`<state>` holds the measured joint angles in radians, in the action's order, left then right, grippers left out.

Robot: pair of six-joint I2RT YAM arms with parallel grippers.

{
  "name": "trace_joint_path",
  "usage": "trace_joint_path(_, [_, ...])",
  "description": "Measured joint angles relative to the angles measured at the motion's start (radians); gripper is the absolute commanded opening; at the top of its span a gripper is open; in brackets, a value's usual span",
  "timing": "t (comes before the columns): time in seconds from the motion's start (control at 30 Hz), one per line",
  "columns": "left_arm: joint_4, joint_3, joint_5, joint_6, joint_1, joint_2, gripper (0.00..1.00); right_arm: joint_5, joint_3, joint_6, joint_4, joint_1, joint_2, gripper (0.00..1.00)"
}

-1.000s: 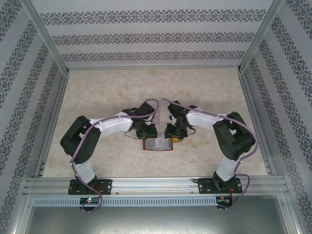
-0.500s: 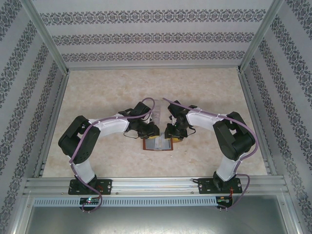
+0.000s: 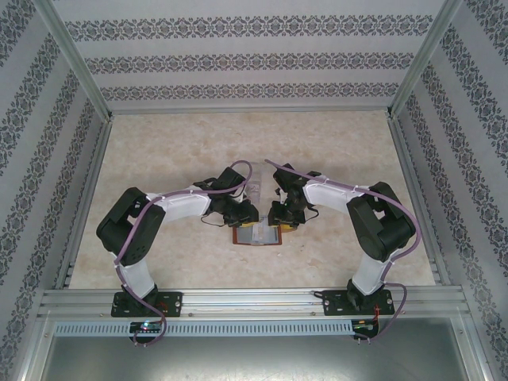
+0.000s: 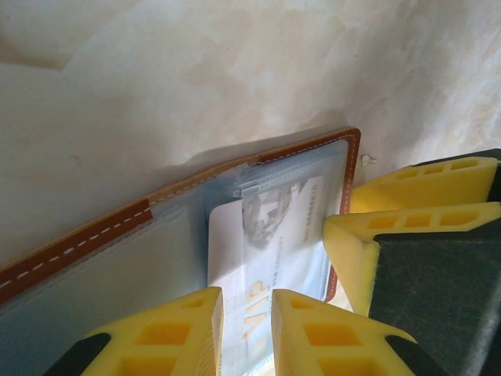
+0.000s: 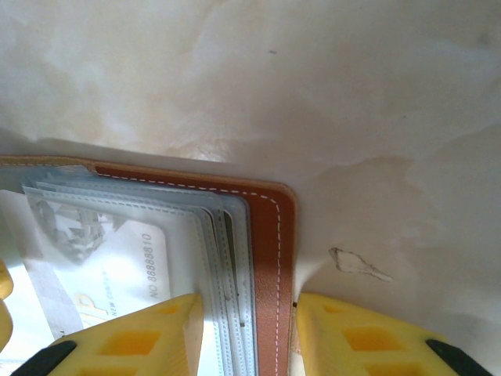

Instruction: Take the credit cards out of the card holder

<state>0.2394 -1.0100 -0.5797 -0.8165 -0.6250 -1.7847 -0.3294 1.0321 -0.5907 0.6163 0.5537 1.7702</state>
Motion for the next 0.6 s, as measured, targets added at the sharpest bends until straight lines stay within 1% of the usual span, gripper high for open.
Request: trace_joint_path(0.6, [-0.002, 0.003, -0.014, 0.0, 0.005, -0.039, 0.24, 0.0, 0.0, 0.008, 0.0, 0.0, 0.0, 0.37])
